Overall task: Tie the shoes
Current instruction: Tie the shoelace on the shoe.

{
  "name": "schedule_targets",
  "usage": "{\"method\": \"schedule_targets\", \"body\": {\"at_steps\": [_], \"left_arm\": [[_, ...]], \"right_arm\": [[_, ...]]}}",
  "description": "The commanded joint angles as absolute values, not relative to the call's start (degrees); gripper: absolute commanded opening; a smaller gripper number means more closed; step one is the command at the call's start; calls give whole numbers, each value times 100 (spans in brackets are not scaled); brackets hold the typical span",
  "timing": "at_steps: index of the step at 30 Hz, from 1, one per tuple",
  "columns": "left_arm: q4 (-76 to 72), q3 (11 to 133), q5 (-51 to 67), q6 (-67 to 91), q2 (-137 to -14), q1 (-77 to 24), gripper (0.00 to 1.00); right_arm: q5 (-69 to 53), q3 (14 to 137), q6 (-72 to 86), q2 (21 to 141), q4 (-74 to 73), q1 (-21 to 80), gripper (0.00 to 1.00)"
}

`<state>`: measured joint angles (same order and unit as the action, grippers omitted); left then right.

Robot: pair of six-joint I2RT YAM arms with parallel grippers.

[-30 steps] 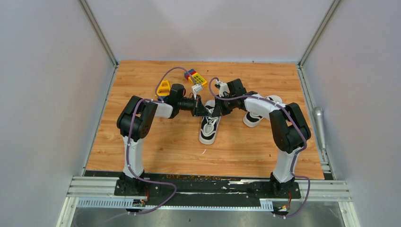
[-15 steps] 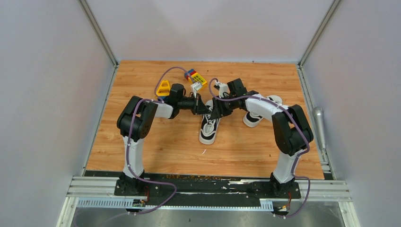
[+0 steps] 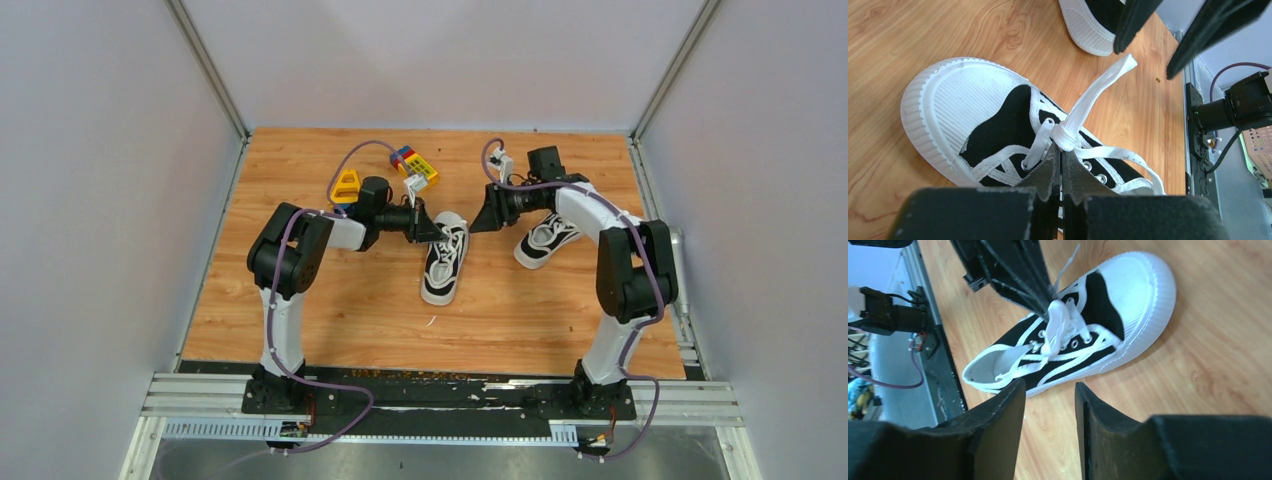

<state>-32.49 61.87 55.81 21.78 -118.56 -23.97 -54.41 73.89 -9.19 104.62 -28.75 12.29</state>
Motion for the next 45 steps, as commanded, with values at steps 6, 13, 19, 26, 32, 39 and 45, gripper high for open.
{"method": "schedule_targets", "body": {"at_steps": [6, 13, 19, 26, 32, 39, 45], "left_arm": [[-3703, 6204, 5893, 2047, -11795, -2399, 0], [-3690, 6195, 5906, 2019, -11798, -2399, 0], [-3578, 6219, 5889, 1949, -11816, -2397, 0], [-3854, 6171, 5991, 2127, -11847, -2392, 0], [-3876, 6176, 6061, 2153, -11853, -2395, 0], [-3867, 6174, 6063, 2151, -11874, -2393, 0], [-3871, 6205, 6106, 2161, -11913, -2393, 0]], "right_arm": [[-4570, 8262, -1151, 11441, -2578, 1473, 34], [-4877, 8225, -1541, 11596, -2567, 1522, 32], [-4885, 8081, -1776, 11403, -2623, 1639, 32], [-4677, 7719, -1898, 11155, -2130, 1657, 33], [-5343, 7802, -2105, 11163, -1885, 1758, 33], [-5800, 7817, -2431, 11195, -1998, 1809, 34], [-5914, 7804, -2815, 11183, -2125, 1912, 34]]}}
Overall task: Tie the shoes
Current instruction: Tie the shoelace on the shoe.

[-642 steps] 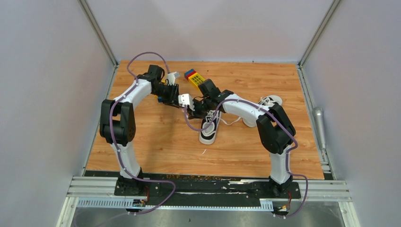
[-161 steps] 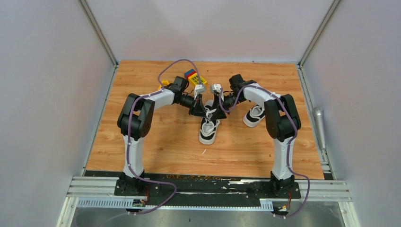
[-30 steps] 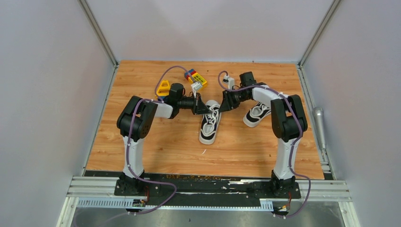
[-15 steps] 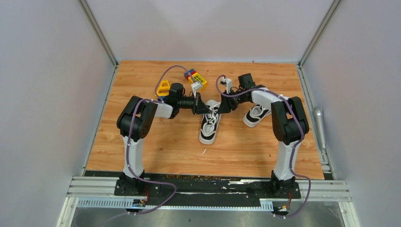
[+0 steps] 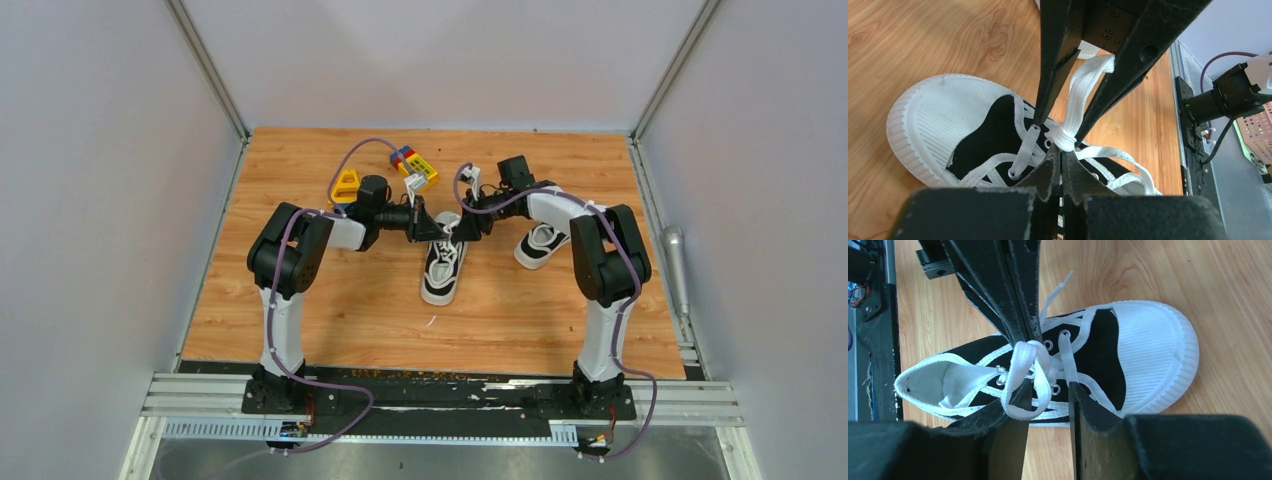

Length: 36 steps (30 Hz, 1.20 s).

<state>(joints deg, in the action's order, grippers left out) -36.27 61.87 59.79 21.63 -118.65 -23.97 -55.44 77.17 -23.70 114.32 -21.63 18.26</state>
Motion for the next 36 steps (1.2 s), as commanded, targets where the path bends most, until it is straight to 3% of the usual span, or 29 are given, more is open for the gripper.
{"method": "schedule_targets", "body": {"at_steps": [1, 12, 20, 36], "left_arm": [[-3879, 6205, 6114, 2162, -11921, -2396, 0], [-3885, 6201, 6196, 2158, -11936, -2391, 0], [-3868, 6196, 6223, 2133, -11939, -2391, 0], [-3848, 6207, 6345, 2126, -11924, -2382, 0]], "right_arm": [[-5910, 7809, -2882, 11186, -2144, 1928, 34], [-6005, 7856, -3755, 11203, -2332, 1969, 28], [-5900, 7983, -5172, 11026, -3507, 1803, 42], [-5586, 8563, -5570, 11525, -3510, 1894, 38]]}}
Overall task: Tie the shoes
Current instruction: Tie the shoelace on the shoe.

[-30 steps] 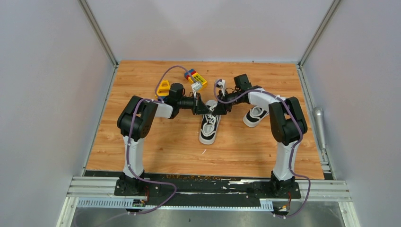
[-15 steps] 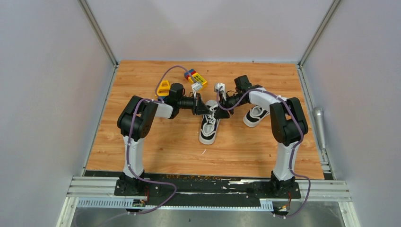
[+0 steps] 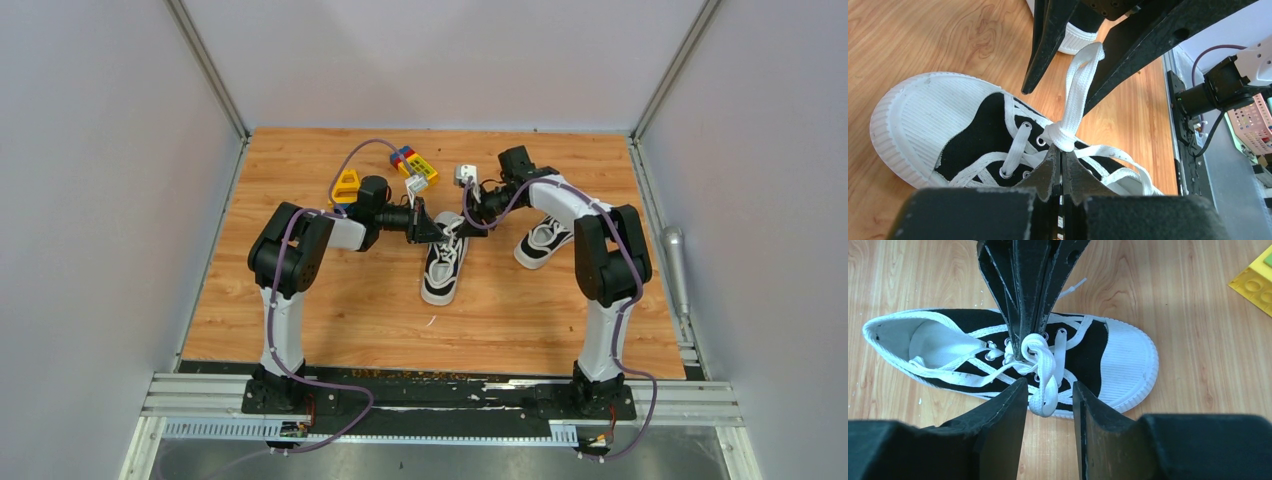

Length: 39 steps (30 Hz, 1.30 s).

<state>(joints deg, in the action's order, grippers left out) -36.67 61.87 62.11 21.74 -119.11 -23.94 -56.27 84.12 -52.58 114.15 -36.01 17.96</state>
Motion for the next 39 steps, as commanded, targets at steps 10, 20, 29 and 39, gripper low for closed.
{"method": "schedule_targets", "body": {"at_steps": [10, 20, 29, 39], "left_arm": [[-3858, 6248, 6374, 2142, -11953, -2384, 0], [-3572, 6310, 6298, 1976, -11953, -2382, 0], [-3418, 6368, 6281, 1886, -11973, -2382, 0], [-2916, 6553, 5989, 1641, -12042, -2386, 0]], "right_arm": [[-5322, 8274, -5932, 11421, -3232, 2012, 35], [-5182, 8142, -6174, 11371, -3127, 2061, 35], [-5139, 8082, -6166, 11460, -2727, 2141, 36], [-5436, 7945, -6352, 11256, -2797, 2241, 36]]}}
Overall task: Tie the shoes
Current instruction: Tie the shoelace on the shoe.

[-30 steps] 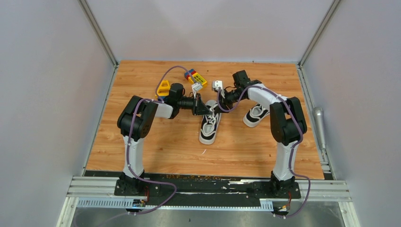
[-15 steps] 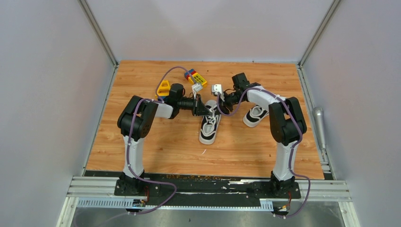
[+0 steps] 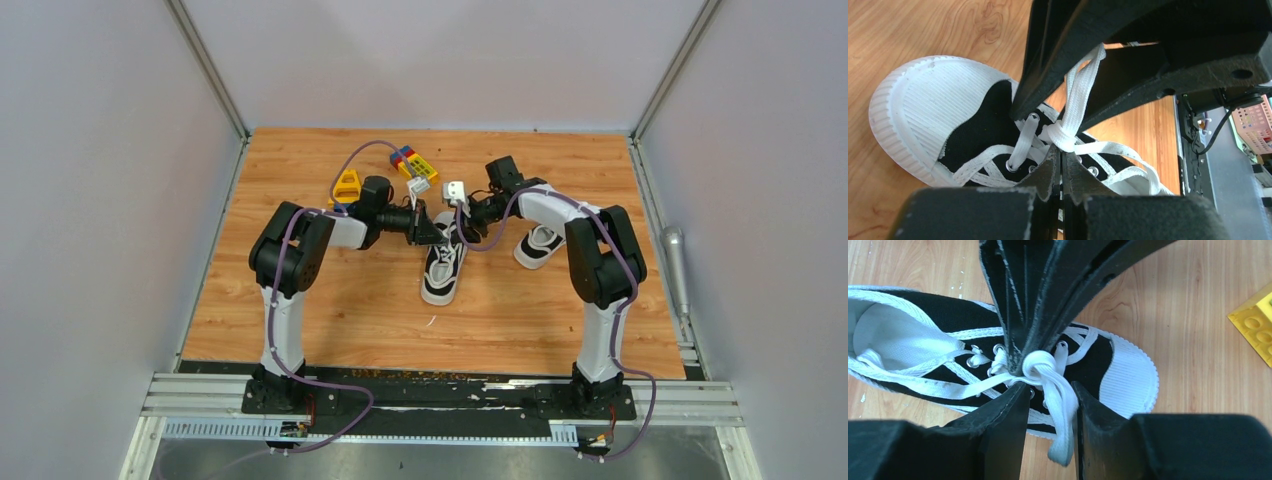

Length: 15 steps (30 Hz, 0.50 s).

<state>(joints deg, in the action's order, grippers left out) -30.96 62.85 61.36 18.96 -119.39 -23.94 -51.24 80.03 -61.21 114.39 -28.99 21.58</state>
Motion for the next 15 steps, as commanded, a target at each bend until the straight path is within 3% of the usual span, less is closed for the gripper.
{"method": "schedule_targets", "body": {"at_steps": [1, 9, 15], "left_arm": [[-2877, 6577, 5974, 1606, -12046, -2384, 0], [-2697, 6599, 5932, 1510, -12037, -2373, 0], [-2630, 6615, 5927, 1465, -12029, -2366, 0]], "right_arm": [[-5465, 7952, -6368, 11252, -2845, 2243, 36], [-5539, 8030, -6534, 11347, -3144, 2268, 32], [-5454, 8089, -6484, 11343, -3174, 2265, 10]]}}
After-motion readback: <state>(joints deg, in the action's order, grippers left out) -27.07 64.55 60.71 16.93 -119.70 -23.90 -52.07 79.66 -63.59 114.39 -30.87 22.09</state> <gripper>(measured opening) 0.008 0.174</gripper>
